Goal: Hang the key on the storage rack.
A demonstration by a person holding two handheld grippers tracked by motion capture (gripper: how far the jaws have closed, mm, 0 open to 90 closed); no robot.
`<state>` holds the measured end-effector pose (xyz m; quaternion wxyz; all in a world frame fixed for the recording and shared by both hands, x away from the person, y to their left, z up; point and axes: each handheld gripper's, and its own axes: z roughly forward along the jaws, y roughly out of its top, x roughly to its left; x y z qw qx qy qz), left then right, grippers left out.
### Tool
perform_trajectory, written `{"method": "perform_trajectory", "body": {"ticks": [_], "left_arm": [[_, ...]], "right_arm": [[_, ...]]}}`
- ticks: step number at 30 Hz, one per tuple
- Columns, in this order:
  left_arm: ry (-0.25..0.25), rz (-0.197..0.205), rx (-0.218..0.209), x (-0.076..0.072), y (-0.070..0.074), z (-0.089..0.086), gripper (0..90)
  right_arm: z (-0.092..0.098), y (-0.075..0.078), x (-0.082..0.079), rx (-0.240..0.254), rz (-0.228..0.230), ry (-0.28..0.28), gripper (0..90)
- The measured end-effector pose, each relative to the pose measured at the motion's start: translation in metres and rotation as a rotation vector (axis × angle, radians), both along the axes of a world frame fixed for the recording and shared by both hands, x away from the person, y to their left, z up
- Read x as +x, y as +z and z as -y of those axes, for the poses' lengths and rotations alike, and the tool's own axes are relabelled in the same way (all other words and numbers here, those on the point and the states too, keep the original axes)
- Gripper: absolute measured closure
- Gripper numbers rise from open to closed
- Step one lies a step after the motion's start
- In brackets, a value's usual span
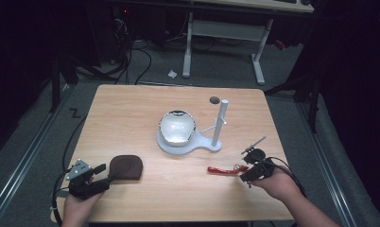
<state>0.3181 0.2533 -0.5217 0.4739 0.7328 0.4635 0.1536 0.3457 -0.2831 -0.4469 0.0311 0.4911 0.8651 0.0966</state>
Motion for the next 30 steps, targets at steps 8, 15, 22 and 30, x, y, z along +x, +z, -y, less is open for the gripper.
{"method": "perform_trajectory", "body": {"ticks": [8, 15, 22, 30], "left_arm": [[-0.002, -0.002, 0.0, 0.0, -0.001, 0.001, 35.6], [-0.004, -0.005, 0.003, 0.001, -0.001, 0.001, 35.7], [-0.005, -0.005, 0.005, 0.001, -0.002, 0.001, 35.6], [-0.003, -0.006, 0.004, 0.001, -0.002, 0.0, 35.6]], "right_arm": [[0.001, 0.022, -0.004, 0.01, 0.006, 0.008, 62.9], [0.003, 0.04, -0.005, 0.01, 0.016, 0.015, 62.9], [0.002, 0.058, -0.004, 0.001, 0.031, 0.016, 62.9], [0.0, 0.075, -0.001, -0.003, 0.053, 0.033, 62.9]]}}
